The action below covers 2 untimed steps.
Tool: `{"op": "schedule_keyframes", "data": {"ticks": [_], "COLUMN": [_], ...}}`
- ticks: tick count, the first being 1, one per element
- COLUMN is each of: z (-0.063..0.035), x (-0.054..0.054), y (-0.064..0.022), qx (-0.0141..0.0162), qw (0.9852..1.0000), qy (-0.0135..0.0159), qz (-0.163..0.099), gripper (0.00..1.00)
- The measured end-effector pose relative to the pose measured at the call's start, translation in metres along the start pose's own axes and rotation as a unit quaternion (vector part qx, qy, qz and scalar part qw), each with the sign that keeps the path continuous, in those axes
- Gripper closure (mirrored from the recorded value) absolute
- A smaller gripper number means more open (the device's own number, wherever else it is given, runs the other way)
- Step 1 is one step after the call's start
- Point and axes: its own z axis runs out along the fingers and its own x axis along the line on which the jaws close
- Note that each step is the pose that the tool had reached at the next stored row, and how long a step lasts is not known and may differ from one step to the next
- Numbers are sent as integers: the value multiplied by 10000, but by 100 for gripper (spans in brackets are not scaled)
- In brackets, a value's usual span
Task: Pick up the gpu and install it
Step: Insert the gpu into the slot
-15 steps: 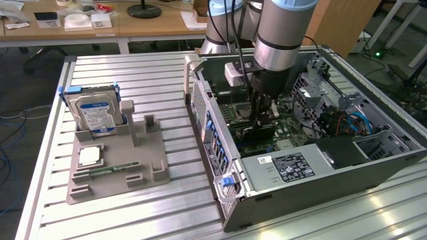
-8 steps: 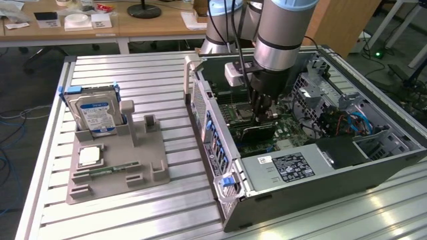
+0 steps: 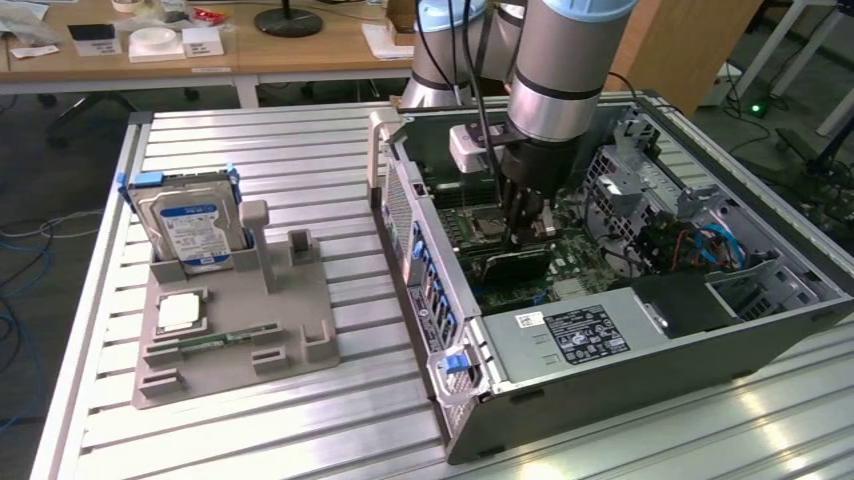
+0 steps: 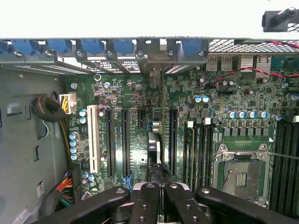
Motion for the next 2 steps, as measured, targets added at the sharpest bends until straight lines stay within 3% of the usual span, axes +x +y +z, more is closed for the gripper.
{"op": "schedule_keyframes", "data": {"ticks": [2], "z": [0], "x": [0], "y": [0], "qx": [0], "qw": [10000], "qy": [0], "qz": [0], "gripper": [89]}}
